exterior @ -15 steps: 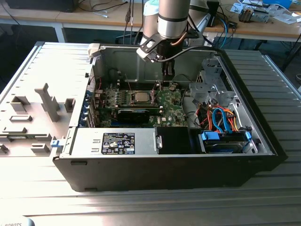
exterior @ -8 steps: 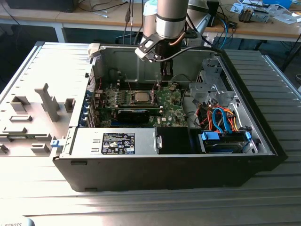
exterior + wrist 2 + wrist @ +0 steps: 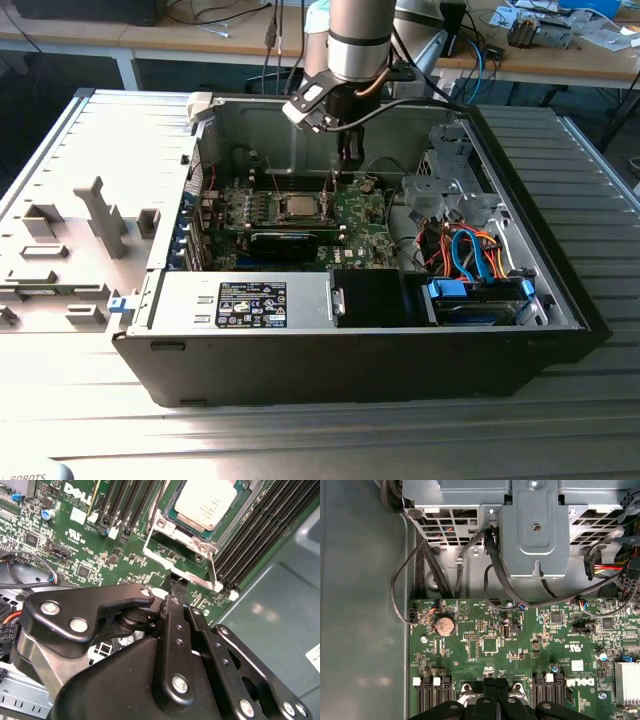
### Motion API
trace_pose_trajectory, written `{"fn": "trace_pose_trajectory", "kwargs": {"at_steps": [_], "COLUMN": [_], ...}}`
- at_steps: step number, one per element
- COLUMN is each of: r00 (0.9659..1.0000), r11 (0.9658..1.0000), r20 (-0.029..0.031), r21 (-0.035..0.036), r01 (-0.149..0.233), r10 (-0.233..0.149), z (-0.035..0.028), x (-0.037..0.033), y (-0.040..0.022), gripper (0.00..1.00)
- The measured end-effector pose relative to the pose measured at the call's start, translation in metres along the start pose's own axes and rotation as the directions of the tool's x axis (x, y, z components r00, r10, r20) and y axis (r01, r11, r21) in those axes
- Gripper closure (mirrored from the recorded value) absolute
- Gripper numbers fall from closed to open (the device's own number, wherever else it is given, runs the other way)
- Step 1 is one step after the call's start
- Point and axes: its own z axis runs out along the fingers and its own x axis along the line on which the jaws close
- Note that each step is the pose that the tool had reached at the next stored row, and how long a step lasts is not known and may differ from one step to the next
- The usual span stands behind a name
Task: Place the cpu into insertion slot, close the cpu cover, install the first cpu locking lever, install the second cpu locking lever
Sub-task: 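Close the cpu cover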
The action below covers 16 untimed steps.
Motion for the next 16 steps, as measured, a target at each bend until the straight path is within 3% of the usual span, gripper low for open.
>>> {"fn": "trace_pose_trajectory", "kwargs": {"at_steps": [16], "r00": [1.0], "r11": [1.0], "r20": [-0.0001], "r21": [-0.0001], "r01": [0.0], "r10": [0.0], "z": [-0.0007], "x": [-0.0003], "y": [-0.023], "gripper": [0.89]}}
